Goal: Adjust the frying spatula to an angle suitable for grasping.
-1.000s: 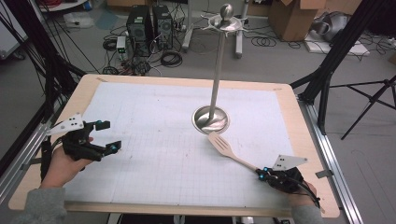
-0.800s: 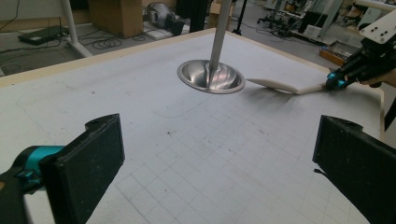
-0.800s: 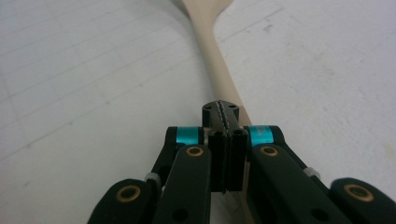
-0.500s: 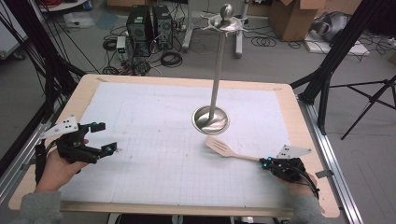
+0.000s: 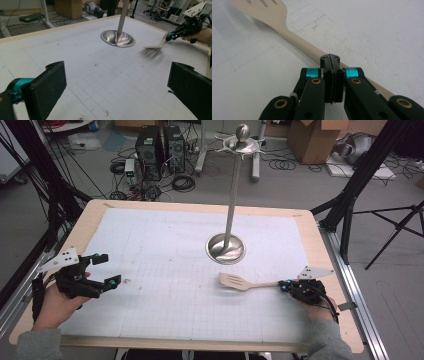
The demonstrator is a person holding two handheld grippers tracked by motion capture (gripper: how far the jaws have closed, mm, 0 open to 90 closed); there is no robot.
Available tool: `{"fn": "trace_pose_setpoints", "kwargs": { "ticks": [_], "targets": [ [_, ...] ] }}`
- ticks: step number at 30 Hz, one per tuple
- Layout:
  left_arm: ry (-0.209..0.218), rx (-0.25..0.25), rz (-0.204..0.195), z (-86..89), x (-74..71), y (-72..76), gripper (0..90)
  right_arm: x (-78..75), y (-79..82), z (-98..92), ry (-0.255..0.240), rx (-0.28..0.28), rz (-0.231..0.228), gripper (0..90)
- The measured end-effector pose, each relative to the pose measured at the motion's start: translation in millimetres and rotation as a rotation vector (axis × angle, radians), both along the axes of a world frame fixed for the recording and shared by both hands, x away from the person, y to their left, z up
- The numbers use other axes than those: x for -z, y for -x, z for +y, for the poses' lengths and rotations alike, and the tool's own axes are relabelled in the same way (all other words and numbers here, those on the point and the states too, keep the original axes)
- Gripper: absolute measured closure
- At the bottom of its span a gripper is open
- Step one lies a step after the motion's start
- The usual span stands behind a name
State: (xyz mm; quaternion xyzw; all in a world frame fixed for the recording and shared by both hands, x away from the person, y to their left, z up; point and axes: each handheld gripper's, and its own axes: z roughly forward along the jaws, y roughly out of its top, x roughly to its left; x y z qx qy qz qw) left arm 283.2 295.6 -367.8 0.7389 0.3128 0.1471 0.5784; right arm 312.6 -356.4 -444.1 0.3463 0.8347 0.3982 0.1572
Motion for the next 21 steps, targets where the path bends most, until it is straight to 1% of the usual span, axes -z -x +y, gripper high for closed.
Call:
{"fn": "trace_pose_setpoints", "kwargs": {
  "ticks": [5, 8, 9, 10, 11, 12, 13, 14, 15, 16, 17, 18, 19, 20, 21],
  "targets": [
    [-0.006, 0.001, 0.002, -0.3, 0.9, -0.4, 2.5, 0.4, -10.7, -1.4, -0.002, 0.010, -0.003, 90.0],
    [-0.007, 0.000, 0.005, -0.7, 1.5, -0.9, 2.6, 0.7, -14.4, -1.2, -0.002, 0.013, -0.009, 90.0],
    [-0.002, -0.002, 0.006, -1.2, 1.8, -0.9, 2.6, 0.5, -14.7, -1.0, -0.007, 0.024, 0.000, 90.0],
    [-0.004, -0.001, 0.007, -1.0, 1.6, -1.0, 2.6, 0.6, -14.5, -0.7, -0.017, 0.032, 0.008, 90.0],
    [-0.005, -0.001, 0.006, -0.7, 1.5, -1.2, 2.5, -0.1, -13.1, 0.1, -0.026, 0.016, 0.016, 90.0],
    [-0.004, -0.003, 0.005, -0.4, 1.5, -1.4, 2.6, -1.5, -12.4, 0.2, -0.048, 0.008, 0.010, 90.0],
    [-0.002, -0.002, 0.006, -0.2, 1.5, -1.6, 2.6, -1.5, -12.4, 0.2, -0.048, 0.008, 0.010, 90.0],
    [-0.002, -0.004, 0.003, 0.1, 1.6, -1.7, 2.6, -6.5, -12.6, 0.3, -0.099, 0.008, -0.003, 90.0],
    [0.001, -0.004, 0.004, 0.0, 1.7, -1.2, 2.6, -6.5, -12.6, 0.3, -0.099, 0.008, -0.003, 90.0],
    [0.005, -0.007, 0.005, 0.0, 1.8, -0.5, 2.6, -10.6, -14.5, 4.9, -0.125, -0.004, -0.016, 90.0],
    [0.006, -0.006, 0.006, 0.3, 1.8, 0.2, 2.6, -11.7, -15.8, 9.5, -0.119, -0.007, -0.020, 90.0],
    [0.002, -0.006, 0.005, 0.9, 1.6, 0.9, 2.6, -12.8, -17.2, 15.2, -0.108, -0.016, -0.013, 90.0],
    [0.004, -0.010, 0.006, 1.3, 1.8, 1.8, 2.6, -12.8, -17.2, 15.2, -0.108, -0.016, -0.013, 90.0],
    [0.003, -0.014, 0.006, 2.5, 2.1, 3.1, 2.6, -14.0, -20.3, 26.2, -0.085, -0.044, -0.015, 90.0],
    [0.003, -0.014, 0.006, 2.5, 2.1, 3.1, 2.6, -14.0, -20.3, 26.2, -0.085, -0.044, -0.015, 90.0]
  ]
}}
